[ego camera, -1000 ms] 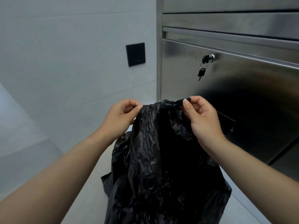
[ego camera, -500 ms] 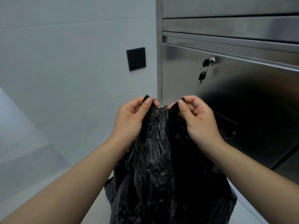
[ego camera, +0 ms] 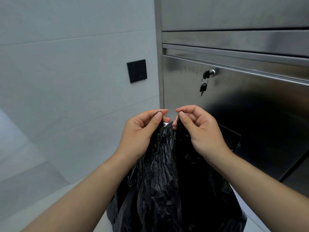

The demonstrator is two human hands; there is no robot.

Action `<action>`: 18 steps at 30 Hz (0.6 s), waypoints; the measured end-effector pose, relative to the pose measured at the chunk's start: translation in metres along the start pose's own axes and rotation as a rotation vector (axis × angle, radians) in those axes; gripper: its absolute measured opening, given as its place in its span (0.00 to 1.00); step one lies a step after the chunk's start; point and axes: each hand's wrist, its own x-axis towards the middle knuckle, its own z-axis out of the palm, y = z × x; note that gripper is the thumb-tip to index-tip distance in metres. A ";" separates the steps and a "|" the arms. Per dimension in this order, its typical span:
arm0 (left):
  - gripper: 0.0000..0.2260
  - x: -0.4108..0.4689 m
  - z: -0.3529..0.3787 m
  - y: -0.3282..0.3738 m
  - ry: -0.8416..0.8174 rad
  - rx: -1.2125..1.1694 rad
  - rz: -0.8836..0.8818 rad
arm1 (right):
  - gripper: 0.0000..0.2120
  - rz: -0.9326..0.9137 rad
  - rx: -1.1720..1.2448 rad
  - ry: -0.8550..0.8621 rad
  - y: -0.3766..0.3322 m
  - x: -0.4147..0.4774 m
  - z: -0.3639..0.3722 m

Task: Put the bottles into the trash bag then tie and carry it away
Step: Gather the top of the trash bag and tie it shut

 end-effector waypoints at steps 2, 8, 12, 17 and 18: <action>0.09 -0.002 0.001 -0.002 -0.061 -0.015 -0.041 | 0.06 0.019 0.004 -0.029 0.000 -0.001 0.000; 0.12 -0.012 -0.017 -0.016 -0.197 0.131 -0.176 | 0.08 0.138 -0.051 -0.149 0.011 -0.011 -0.007; 0.12 -0.019 -0.044 -0.033 -0.139 0.246 -0.269 | 0.09 0.247 -0.144 -0.116 0.028 -0.017 -0.029; 0.13 -0.022 -0.053 -0.039 -0.071 0.281 -0.259 | 0.09 0.282 -0.064 -0.003 0.039 -0.020 -0.043; 0.13 -0.021 -0.048 -0.036 -0.065 0.266 -0.219 | 0.09 0.268 -0.030 0.030 0.037 -0.017 -0.041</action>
